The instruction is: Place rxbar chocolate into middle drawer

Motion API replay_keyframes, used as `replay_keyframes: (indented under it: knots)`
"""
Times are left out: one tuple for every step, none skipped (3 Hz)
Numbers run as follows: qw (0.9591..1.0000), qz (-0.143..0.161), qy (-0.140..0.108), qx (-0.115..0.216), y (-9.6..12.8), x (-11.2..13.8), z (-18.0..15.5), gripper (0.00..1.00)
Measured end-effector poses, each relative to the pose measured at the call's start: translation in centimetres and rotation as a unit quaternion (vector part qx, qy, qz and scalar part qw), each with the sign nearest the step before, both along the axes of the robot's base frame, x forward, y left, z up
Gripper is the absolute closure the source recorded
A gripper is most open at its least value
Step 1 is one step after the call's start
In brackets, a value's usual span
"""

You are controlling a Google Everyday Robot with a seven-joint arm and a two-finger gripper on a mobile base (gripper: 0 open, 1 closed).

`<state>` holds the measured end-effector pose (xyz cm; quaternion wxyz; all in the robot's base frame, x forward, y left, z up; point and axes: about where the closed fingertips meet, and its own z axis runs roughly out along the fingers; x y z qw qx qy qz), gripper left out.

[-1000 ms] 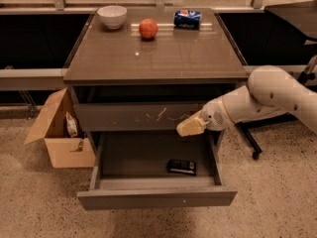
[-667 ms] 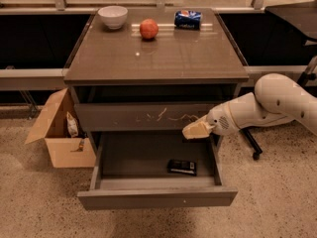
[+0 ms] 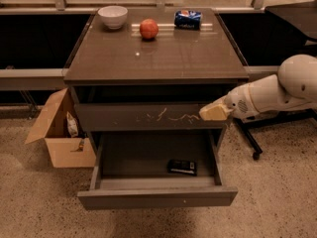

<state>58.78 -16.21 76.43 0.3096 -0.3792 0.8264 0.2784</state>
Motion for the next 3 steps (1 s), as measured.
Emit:
replay_keyframes:
  knots:
    - [0.9994, -0.005, -0.032, -0.016, -2.2, 1.6, 2.9, 0.12]
    - [0.9977, -0.001, -0.059, -0.032, -3.8, 3.0, 5.9, 0.00]
    - [0.9954, 0.005, -0.085, -0.043, -5.4, 4.1, 9.0, 0.00]
